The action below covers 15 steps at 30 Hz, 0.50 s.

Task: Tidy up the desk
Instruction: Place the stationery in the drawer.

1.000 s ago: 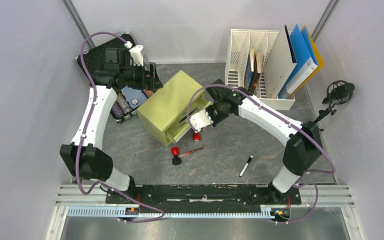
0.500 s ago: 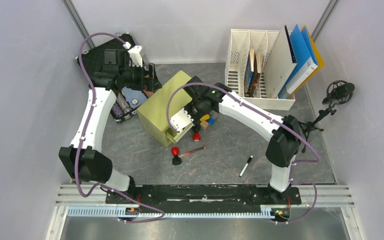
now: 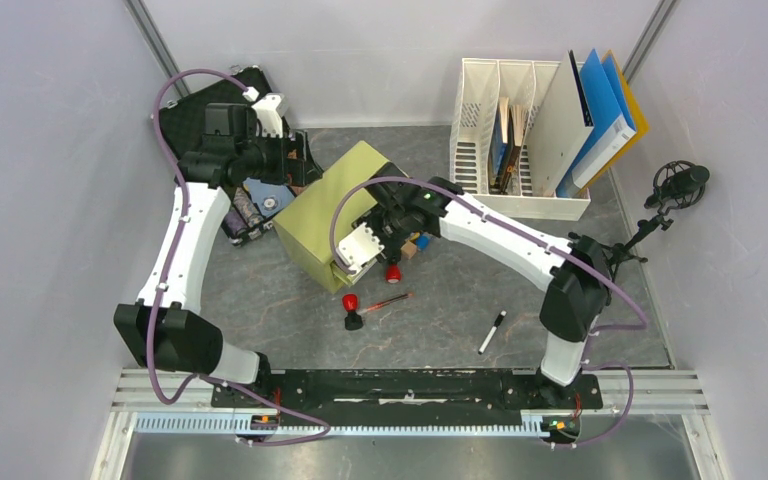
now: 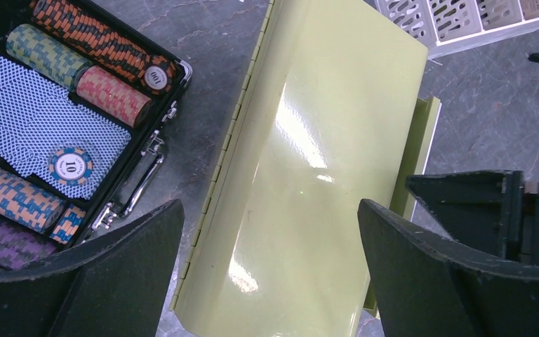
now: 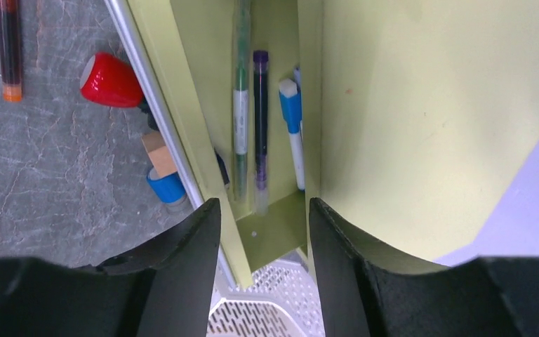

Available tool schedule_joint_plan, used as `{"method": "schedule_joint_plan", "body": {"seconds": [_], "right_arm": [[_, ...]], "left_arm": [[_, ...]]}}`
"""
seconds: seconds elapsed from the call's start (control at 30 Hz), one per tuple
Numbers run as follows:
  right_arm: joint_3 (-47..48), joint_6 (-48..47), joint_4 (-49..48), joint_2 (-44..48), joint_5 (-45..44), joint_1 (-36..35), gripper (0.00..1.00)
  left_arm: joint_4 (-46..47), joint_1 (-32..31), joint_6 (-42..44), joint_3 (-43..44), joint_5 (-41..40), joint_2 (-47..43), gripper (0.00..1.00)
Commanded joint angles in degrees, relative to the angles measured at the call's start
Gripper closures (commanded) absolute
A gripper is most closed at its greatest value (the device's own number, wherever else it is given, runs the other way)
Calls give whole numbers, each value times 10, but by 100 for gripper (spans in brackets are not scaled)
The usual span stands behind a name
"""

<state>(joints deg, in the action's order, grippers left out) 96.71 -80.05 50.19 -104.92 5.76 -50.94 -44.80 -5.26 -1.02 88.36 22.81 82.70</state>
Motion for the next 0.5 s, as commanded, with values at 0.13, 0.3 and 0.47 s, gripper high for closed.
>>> {"method": "schedule_joint_plan", "body": {"seconds": [0.13, 0.3, 0.47], "right_arm": [[-80, 53, -25, 111, -19, 25, 43], [-165, 66, -23, 178, 3, 70, 41], [-256, 76, -14, 238, 3, 104, 39]], "left_arm": [[24, 3, 21, -4, 1, -20, 0], [23, 3, 31, -6, -9, -17, 0], [22, 3, 32, -3, -25, -5, 0]]}}
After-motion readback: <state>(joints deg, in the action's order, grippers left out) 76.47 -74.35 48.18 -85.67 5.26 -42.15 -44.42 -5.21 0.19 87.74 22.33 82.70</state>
